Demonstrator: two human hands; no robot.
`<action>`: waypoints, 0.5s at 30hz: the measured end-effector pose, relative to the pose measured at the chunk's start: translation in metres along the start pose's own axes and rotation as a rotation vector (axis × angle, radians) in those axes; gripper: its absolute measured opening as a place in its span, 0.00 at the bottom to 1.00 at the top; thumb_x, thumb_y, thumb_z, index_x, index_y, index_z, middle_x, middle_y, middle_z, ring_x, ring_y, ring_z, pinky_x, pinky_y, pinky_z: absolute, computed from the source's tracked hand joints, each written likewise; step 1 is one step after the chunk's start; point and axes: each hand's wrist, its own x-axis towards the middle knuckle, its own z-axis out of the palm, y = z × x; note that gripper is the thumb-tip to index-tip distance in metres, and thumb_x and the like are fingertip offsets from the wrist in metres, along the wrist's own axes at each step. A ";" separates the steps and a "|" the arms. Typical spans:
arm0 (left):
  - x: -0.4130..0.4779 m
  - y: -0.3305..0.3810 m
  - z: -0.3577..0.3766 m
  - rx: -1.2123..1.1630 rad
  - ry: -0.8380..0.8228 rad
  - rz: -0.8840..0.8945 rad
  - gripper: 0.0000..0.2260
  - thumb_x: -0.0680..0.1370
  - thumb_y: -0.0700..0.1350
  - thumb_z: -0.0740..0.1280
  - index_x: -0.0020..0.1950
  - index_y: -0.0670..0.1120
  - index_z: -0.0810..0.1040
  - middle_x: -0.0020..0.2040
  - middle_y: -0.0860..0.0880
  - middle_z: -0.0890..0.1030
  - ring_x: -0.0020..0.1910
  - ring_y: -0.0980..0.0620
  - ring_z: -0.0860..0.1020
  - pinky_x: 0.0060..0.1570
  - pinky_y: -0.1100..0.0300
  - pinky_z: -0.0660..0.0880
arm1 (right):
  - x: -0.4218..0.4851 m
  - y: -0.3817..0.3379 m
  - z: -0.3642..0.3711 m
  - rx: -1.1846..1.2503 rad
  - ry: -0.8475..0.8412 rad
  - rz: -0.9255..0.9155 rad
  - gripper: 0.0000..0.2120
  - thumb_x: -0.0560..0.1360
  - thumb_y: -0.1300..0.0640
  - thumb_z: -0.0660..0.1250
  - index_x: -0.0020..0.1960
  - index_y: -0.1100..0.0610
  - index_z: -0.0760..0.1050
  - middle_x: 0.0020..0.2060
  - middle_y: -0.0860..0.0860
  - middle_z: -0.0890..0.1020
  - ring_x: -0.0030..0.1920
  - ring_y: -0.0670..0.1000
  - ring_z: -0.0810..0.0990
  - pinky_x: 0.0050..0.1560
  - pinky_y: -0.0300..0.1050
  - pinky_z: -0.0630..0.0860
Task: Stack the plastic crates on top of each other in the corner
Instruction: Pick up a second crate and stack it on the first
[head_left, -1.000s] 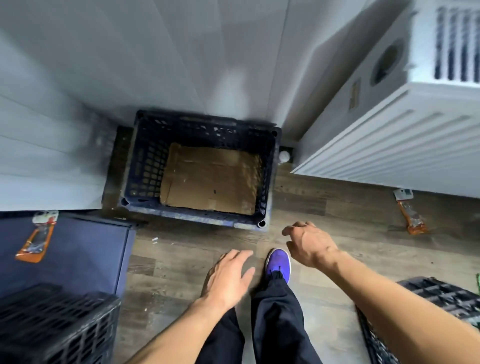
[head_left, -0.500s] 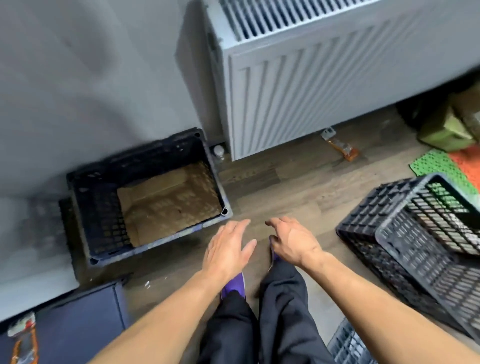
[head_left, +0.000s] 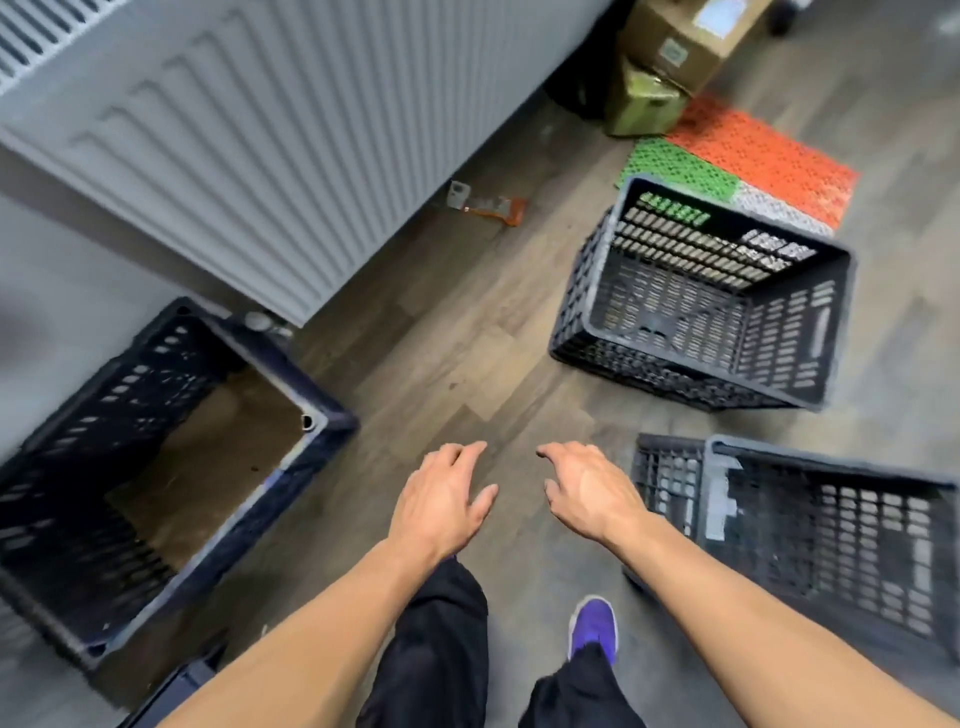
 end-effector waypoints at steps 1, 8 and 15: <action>-0.001 0.014 0.010 0.021 -0.023 0.027 0.27 0.80 0.58 0.61 0.76 0.50 0.63 0.69 0.49 0.71 0.68 0.48 0.68 0.66 0.55 0.67 | -0.008 0.018 0.004 0.023 0.003 0.022 0.24 0.79 0.53 0.57 0.74 0.52 0.63 0.68 0.53 0.72 0.69 0.56 0.67 0.66 0.51 0.69; -0.017 0.114 0.085 0.167 -0.132 0.151 0.26 0.79 0.58 0.62 0.76 0.51 0.63 0.67 0.48 0.72 0.66 0.47 0.70 0.63 0.53 0.70 | -0.070 0.142 0.034 0.207 0.077 0.113 0.24 0.79 0.54 0.58 0.75 0.52 0.63 0.69 0.54 0.71 0.70 0.57 0.66 0.67 0.52 0.69; -0.053 0.237 0.183 0.182 -0.138 0.123 0.26 0.79 0.55 0.63 0.76 0.50 0.64 0.67 0.47 0.72 0.66 0.45 0.70 0.63 0.53 0.69 | -0.160 0.286 0.075 0.307 0.097 0.173 0.23 0.79 0.54 0.59 0.74 0.51 0.64 0.69 0.52 0.71 0.70 0.56 0.66 0.67 0.52 0.69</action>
